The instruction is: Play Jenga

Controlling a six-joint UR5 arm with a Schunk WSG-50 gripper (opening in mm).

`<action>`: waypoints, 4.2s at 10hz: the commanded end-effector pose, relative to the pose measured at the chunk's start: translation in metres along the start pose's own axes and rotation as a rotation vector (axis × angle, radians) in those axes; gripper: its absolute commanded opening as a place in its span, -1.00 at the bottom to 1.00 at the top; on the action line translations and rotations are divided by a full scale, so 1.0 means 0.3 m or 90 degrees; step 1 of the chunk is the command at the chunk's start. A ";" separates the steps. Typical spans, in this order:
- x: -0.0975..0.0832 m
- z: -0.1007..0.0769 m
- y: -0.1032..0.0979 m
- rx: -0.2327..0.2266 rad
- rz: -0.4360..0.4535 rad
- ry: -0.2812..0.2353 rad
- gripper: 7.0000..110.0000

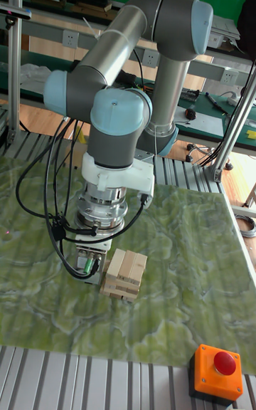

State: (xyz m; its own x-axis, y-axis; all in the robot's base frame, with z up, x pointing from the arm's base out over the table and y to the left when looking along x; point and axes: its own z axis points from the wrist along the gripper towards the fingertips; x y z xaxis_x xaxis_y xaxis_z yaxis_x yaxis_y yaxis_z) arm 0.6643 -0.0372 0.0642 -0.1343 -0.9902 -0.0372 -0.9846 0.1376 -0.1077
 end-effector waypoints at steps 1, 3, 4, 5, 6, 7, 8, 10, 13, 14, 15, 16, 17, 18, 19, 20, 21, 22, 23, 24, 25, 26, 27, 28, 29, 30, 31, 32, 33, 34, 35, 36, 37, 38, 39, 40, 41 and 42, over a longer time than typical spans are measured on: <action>-0.003 -0.006 0.041 -0.031 0.042 -0.006 -1.00; 0.010 -0.008 0.061 -0.046 0.044 0.005 -1.00; 0.020 -0.008 0.061 -0.046 0.039 0.011 -1.00; 0.036 -0.008 0.058 -0.043 0.032 0.024 -1.00; 0.047 -0.008 0.060 -0.045 0.030 0.032 -1.00; 0.055 -0.009 0.062 -0.046 0.023 0.038 -1.00; 0.063 -0.009 0.058 -0.043 0.033 0.044 -1.00; 0.059 -0.007 0.003 -0.001 0.028 0.040 -1.00; 0.072 -0.008 -0.001 0.001 -0.012 0.050 -1.00; 0.064 -0.007 -0.001 0.001 -0.007 0.044 -1.00; 0.048 -0.006 -0.006 0.005 -0.007 0.032 -1.00; 0.057 -0.007 -0.018 0.014 -0.019 0.038 -1.00; 0.069 -0.008 -0.019 0.014 -0.024 0.048 -1.00; 0.072 -0.008 -0.007 0.004 -0.029 0.051 -1.00; 0.060 -0.007 0.006 -0.005 -0.045 0.041 -1.00; 0.040 -0.007 0.028 -0.022 -0.051 0.025 -1.00; 0.022 -0.008 0.060 -0.046 -0.050 0.010 -1.00; 0.018 -0.010 0.084 -0.064 -0.053 0.007 -1.00; 0.032 0.006 0.084 -0.071 -0.058 0.014 -1.00; 0.046 0.045 0.074 -0.071 -0.062 0.016 -1.00; 0.053 0.082 0.070 -0.072 -0.063 0.013 -1.00; 0.061 0.113 0.071 -0.073 -0.064 0.012 -1.00; 0.055 0.129 0.081 -0.081 -0.061 0.005 -1.00; 0.046 0.122 0.098 -0.089 -0.051 -0.001 -1.00; 0.036 0.116 0.120 -0.099 -0.041 -0.004 -1.00; 0.032 0.120 0.132 -0.105 -0.041 -0.002 -1.00; 0.028 0.120 0.137 -0.106 -0.042 -0.003 -1.00; 0.026 0.112 0.146 -0.106 -0.043 -0.006 -1.00; 0.027 0.100 0.160 -0.105 -0.048 -0.004 -1.00; 0.036 0.090 0.171 -0.104 -0.052 0.002 -1.00; 0.043 0.080 0.185 -0.104 -0.051 0.008 -1.00; 0.044 0.073 0.194 -0.099 -0.050 0.011 -1.00; 0.039 0.069 0.204 -0.096 -0.050 0.012 -1.00; 0.028 0.070 0.207 -0.095 -0.052 0.007 -1.00; 0.016 0.071 0.205 -0.092 -0.064 -0.002 -0.71; 0.011 0.069 0.214 -0.096 -0.066 -0.009 -0.71; 0.014 0.067 0.219 -0.097 -0.061 -0.009 -0.71; 0.013 0.066 0.223 -0.100 -0.053 -0.012 -0.28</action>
State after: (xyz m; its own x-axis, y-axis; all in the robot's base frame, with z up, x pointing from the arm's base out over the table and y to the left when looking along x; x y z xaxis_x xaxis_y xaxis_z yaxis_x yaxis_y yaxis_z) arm 0.6040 -0.0357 0.0347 -0.0375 -0.9989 -0.0296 -0.9984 0.0362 0.0434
